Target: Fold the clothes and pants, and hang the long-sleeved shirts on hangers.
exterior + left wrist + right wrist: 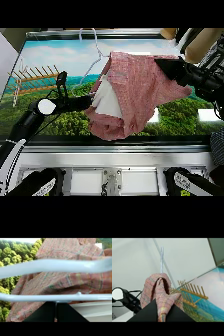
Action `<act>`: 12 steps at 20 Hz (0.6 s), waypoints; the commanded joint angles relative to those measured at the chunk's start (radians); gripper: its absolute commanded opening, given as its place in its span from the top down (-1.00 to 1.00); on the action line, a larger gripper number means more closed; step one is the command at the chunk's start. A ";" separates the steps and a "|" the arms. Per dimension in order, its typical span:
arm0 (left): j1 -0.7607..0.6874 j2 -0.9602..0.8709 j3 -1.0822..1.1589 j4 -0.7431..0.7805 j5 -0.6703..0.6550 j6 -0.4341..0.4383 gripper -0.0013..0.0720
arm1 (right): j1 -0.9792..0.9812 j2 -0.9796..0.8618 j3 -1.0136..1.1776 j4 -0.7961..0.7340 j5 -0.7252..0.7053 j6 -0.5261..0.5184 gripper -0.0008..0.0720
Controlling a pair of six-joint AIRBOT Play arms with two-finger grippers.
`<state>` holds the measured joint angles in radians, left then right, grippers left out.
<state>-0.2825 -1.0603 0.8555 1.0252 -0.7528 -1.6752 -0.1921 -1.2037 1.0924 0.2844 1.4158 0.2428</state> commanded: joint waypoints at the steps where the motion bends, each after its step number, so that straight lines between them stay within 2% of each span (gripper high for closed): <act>1: 0.065 -0.002 0.000 0.003 -0.021 0.000 0.92 | 0.000 0.000 0.001 0.043 0.011 0.002 0.93; 12: 0.223 0.004 0.000 0.003 -0.116 0.065 0.92 | -0.002 0.000 0.001 0.011 0.014 -0.036 0.93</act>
<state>-0.0944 -1.0573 0.8562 1.0176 -0.8490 -1.6321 -0.1932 -1.2041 1.0924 0.2264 1.4284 0.2260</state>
